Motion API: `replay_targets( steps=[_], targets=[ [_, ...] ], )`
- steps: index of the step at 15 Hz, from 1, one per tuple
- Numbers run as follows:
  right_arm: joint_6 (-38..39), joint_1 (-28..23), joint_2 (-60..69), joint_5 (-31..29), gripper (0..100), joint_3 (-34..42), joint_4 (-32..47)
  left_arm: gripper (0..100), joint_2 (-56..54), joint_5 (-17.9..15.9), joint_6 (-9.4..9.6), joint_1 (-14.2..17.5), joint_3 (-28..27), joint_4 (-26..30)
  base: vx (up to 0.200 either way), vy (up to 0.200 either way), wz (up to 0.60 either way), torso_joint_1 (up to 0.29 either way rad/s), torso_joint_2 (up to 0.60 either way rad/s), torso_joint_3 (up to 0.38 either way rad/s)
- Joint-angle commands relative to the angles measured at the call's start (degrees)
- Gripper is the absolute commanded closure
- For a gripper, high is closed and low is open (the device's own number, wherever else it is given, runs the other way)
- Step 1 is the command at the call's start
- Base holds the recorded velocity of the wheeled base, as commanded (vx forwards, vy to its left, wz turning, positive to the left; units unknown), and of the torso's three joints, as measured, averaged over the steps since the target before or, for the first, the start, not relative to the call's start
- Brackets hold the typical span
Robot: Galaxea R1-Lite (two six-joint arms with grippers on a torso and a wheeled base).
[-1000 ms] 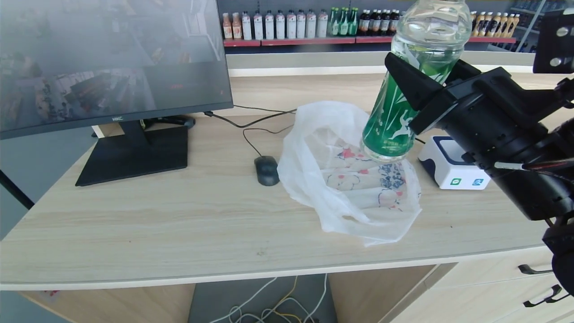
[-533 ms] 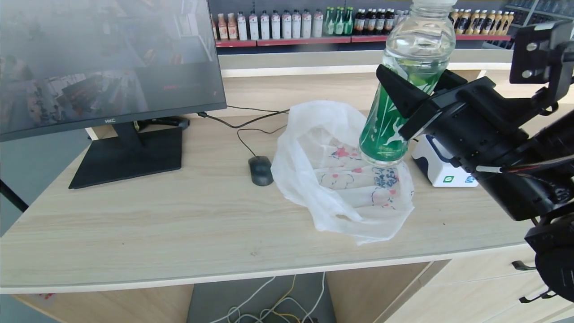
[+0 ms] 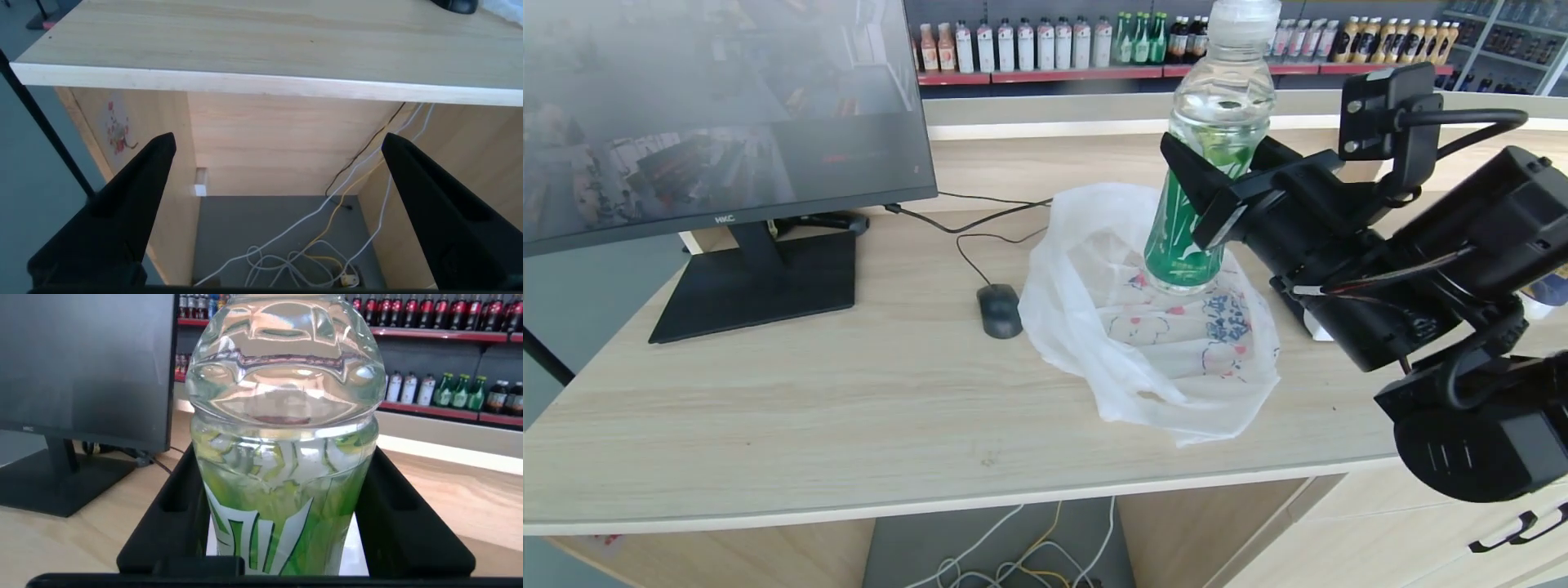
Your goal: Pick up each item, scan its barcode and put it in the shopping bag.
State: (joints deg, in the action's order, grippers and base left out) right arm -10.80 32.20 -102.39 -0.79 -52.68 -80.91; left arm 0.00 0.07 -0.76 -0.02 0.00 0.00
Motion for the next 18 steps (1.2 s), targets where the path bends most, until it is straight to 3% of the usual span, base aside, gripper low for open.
replay_targets(
  steps=[1, 18],
  targets=[
    [-0.01, 0.06, -4.75, -0.09, 100, -2.96, -0.04, 0, 0.00, 0.01, -0.04, 0.02, 0.00, 0.00, 0.000, 0.000, 0.00, 0.000, 0.00, 0.000],
    [1.40, 0.50, -16.09, -0.70, 100, -9.02, -0.92, 0, 0.00, 0.01, -0.04, 0.02, 0.00, 0.00, 0.000, 0.000, 0.00, 0.000, 0.00, 0.000]
  ],
)
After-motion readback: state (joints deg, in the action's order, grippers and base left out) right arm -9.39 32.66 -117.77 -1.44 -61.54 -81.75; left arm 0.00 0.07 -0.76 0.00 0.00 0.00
